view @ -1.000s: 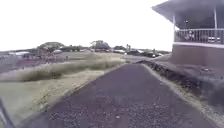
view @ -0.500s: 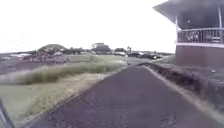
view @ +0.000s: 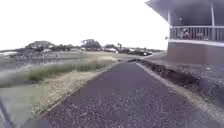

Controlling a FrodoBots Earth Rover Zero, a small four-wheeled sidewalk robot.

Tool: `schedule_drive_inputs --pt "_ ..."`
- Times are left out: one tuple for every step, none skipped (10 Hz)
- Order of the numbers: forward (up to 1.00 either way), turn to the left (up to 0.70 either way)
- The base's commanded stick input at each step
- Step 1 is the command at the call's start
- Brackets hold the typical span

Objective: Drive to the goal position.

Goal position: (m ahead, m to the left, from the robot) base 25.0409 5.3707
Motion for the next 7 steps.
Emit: schedule_drive_inputs --pt "0.85 0.0" --pt "0.85 0.0" --pt "0.85 0.0" --pt "0.85 -0.06" --pt "0.85 -0.25" --pt "0.85 -0.32" --pt "0.85 -0.32"
